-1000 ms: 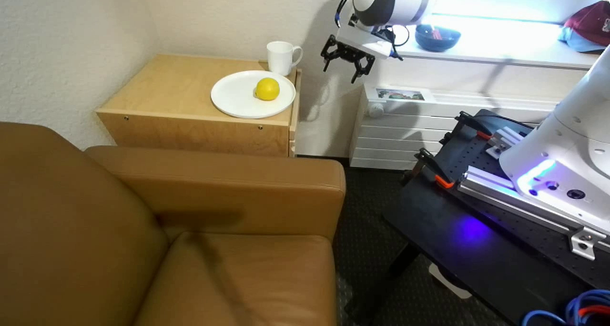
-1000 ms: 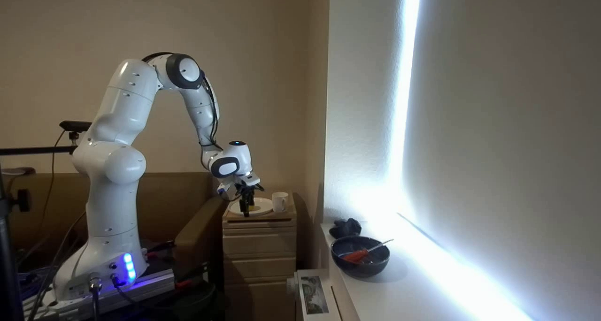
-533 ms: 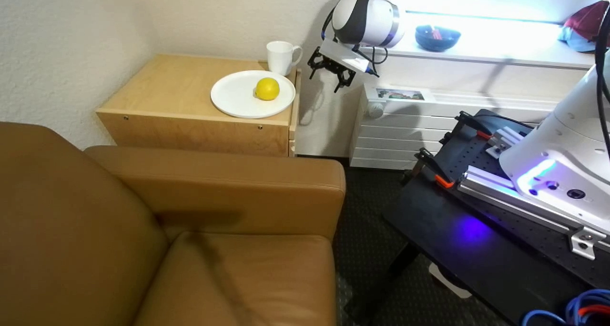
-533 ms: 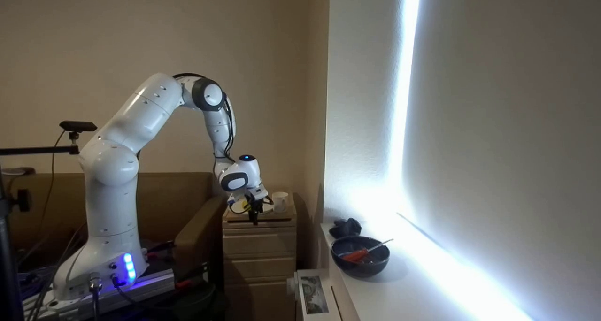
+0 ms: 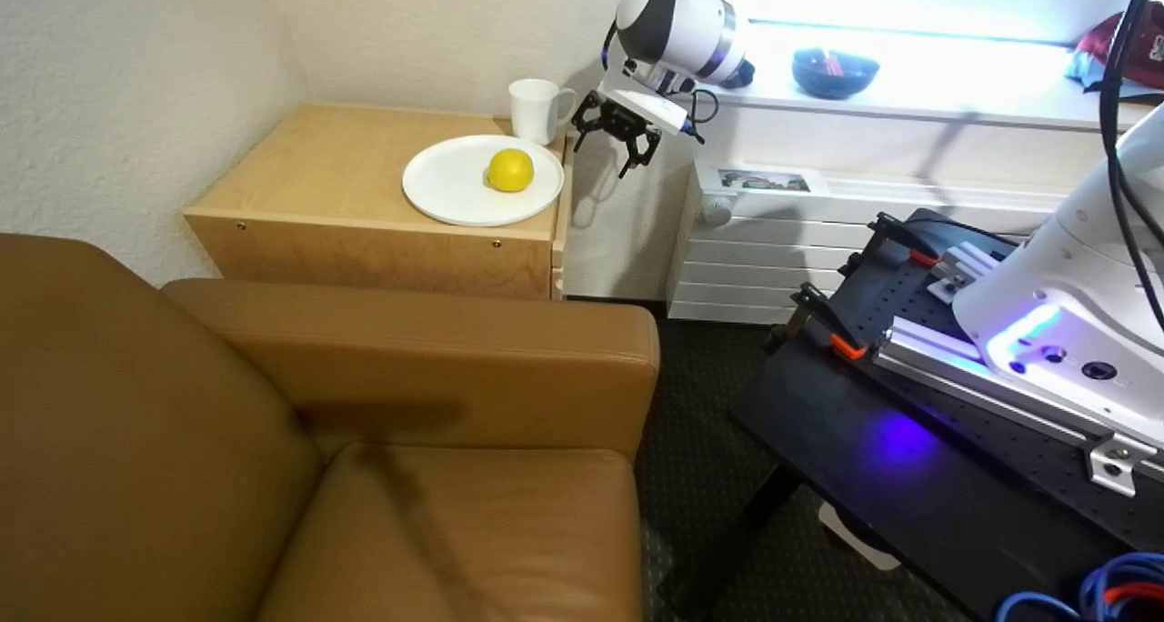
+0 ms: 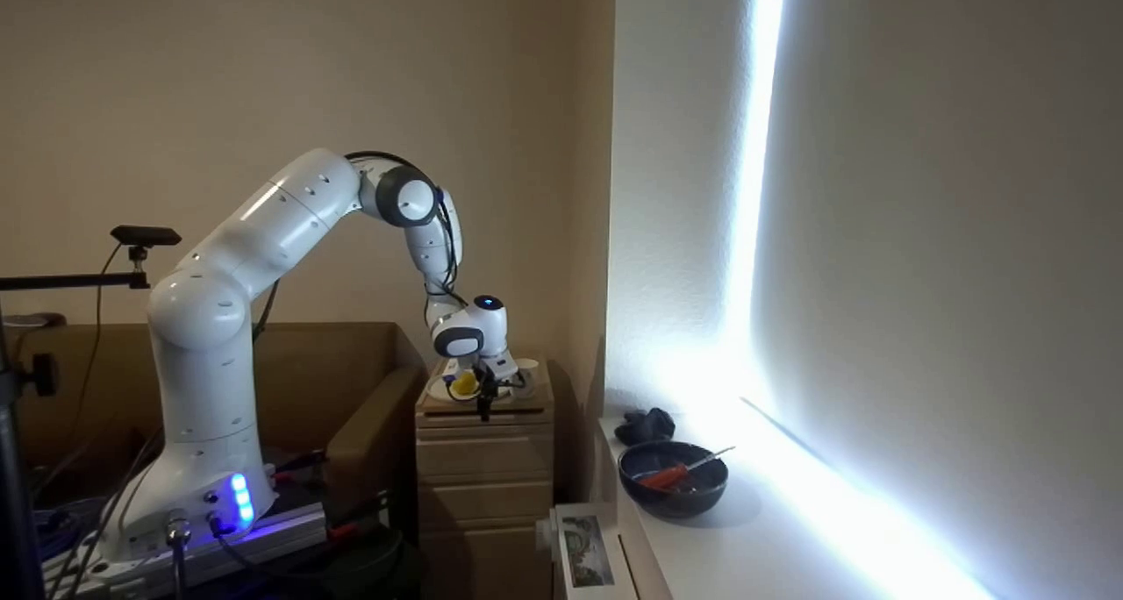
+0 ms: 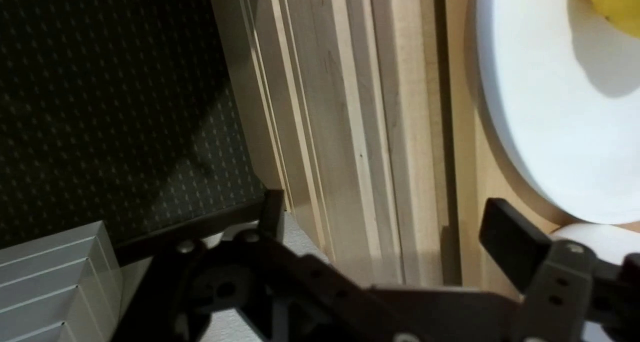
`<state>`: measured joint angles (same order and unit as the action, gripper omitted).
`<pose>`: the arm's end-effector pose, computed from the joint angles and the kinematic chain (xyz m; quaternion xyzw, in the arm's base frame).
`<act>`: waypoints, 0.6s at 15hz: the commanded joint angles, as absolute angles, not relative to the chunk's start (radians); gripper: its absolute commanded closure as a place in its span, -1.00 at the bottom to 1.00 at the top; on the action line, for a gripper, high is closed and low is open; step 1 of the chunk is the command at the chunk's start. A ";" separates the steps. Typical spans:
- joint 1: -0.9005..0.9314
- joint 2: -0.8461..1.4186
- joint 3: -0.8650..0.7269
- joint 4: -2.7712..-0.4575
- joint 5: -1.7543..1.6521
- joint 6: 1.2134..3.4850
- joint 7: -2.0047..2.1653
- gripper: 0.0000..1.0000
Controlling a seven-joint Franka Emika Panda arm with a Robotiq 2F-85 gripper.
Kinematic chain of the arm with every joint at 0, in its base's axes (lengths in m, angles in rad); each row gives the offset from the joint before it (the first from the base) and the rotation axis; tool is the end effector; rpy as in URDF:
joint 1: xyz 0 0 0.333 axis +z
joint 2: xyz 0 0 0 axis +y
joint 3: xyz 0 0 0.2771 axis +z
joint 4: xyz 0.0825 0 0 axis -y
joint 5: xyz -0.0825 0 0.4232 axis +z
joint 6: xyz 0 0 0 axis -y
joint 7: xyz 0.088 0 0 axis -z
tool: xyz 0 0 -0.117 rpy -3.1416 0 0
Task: Open the top drawer and put the sock in it
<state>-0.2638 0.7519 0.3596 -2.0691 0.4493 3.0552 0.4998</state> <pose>0.5768 0.0434 0.0273 -0.8673 0.4582 -0.0581 0.1856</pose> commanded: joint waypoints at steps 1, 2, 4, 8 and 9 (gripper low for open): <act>-0.245 0.747 0.346 -2.060 0.505 3.044 0.457 -1.00; -0.204 0.744 0.305 -2.065 0.496 3.050 0.476 -1.00; -0.157 0.775 0.263 -2.039 0.498 3.044 0.494 -1.00; -0.111 0.857 0.238 -1.967 0.494 3.053 0.474 -1.00; -0.106 0.876 0.238 -1.948 0.493 3.059 0.470 -1.00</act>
